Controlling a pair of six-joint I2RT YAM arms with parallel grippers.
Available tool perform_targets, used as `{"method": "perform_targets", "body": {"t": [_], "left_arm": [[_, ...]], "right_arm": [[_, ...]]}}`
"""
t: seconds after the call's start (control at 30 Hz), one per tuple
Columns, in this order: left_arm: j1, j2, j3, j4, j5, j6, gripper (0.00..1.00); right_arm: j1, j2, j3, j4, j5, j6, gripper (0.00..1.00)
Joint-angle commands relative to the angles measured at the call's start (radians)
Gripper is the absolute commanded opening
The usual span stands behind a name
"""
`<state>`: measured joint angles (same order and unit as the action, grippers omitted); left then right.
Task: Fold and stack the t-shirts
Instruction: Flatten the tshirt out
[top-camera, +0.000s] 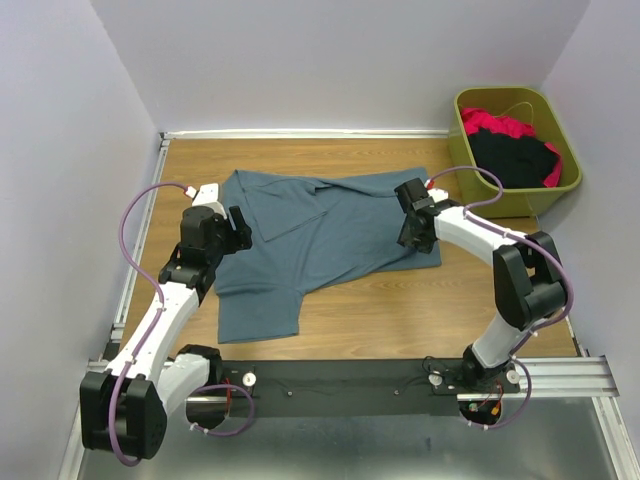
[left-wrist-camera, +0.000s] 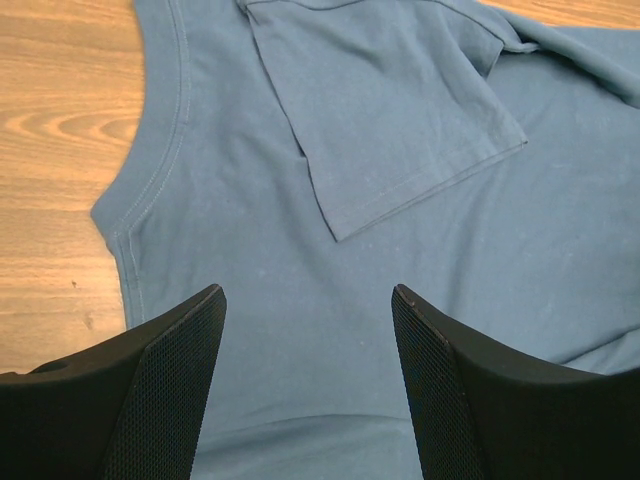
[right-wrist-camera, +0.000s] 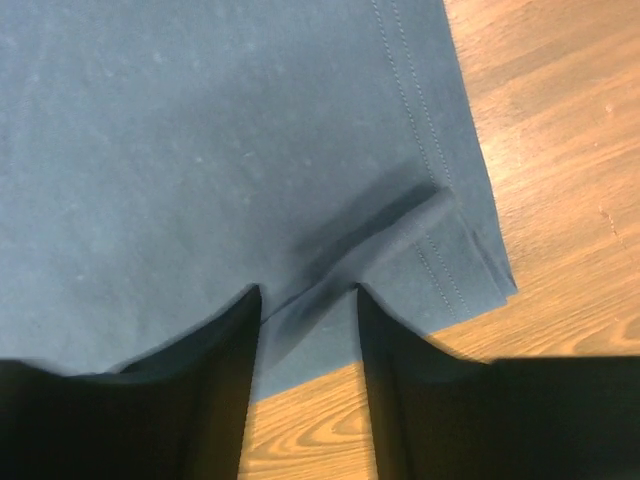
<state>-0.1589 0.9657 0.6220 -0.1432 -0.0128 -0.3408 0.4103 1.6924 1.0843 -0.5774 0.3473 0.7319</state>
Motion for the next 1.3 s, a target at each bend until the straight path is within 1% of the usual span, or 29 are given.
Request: {"method": "perform_targets", "body": {"t": [0.0,0.07,0.1,0.17,0.2,0.23,0.27,0.43,0.6,0.73,0.77,0.87,0.93,1.0,1.03,1.07,1.1,1.2,1.23,1.27], "left_arm": [[-0.004,-0.025,0.004,0.027,-0.033,0.019,0.75],[-0.004,-0.03,0.002,0.028,-0.033,0.019,0.75],[-0.005,-0.031,0.002,0.03,-0.035,0.019,0.75],[-0.005,-0.03,0.005,0.031,-0.036,0.022,0.75],[-0.005,-0.028,0.007,0.031,-0.036,0.02,0.75],[-0.004,-0.028,0.007,0.031,-0.038,0.02,0.75],[-0.005,-0.028,0.007,0.031,-0.038,0.022,0.75],[-0.005,-0.033,0.007,0.031,-0.039,0.022,0.75],[-0.005,-0.033,0.005,0.03,-0.05,0.022,0.75],[-0.005,-0.03,0.005,0.027,-0.055,0.023,0.75],[-0.005,-0.03,0.007,0.027,-0.053,0.02,0.75],[-0.004,-0.027,0.007,0.024,-0.055,0.019,0.75],[-0.005,-0.024,0.005,0.019,-0.055,0.013,0.75],[-0.004,-0.018,0.002,0.016,-0.052,0.011,0.75],[-0.004,-0.01,0.004,0.011,-0.052,0.002,0.75],[-0.004,-0.004,0.002,0.008,-0.05,-0.003,0.75],[-0.004,0.002,0.004,0.005,-0.052,-0.009,0.75],[-0.005,0.044,0.016,-0.004,-0.052,-0.023,0.75],[-0.004,0.073,0.028,-0.007,-0.055,-0.03,0.75],[-0.004,0.09,0.036,-0.007,-0.055,-0.035,0.75]], "right_arm": [[-0.001,0.003,-0.021,0.007,0.056,0.041,0.42],[-0.001,-0.011,-0.038,0.007,0.055,0.04,0.35],[-0.001,-0.029,-0.047,0.007,0.053,0.041,0.24],[-0.001,-0.049,-0.083,0.004,0.042,0.041,0.14],[-0.001,-0.06,-0.095,0.002,0.039,0.044,0.06],[-0.001,-0.088,-0.109,-0.002,0.035,0.052,0.02],[-0.001,-0.1,-0.121,-0.002,0.032,0.055,0.01],[-0.001,-0.183,-0.172,-0.045,0.038,0.08,0.01],[-0.001,-0.292,-0.199,-0.137,0.061,0.109,0.01],[-0.001,-0.367,-0.254,-0.191,0.012,0.152,0.01],[0.001,-0.379,-0.291,-0.199,-0.019,0.161,0.01],[-0.001,-0.433,-0.361,-0.214,-0.092,0.192,0.04],[-0.001,-0.473,-0.391,-0.217,-0.125,0.204,0.16],[-0.001,-0.497,-0.408,-0.219,-0.157,0.201,0.24],[0.001,-0.507,-0.409,-0.219,-0.163,0.19,0.34],[-0.001,-0.516,-0.402,-0.22,-0.16,0.179,0.37],[-0.001,-0.514,-0.37,-0.22,-0.153,0.167,0.45],[0.001,-0.475,-0.292,-0.21,-0.102,0.104,0.52],[-0.001,-0.455,-0.234,-0.202,-0.088,0.059,0.57],[-0.002,-0.43,-0.207,-0.179,-0.067,0.032,0.58]]}}
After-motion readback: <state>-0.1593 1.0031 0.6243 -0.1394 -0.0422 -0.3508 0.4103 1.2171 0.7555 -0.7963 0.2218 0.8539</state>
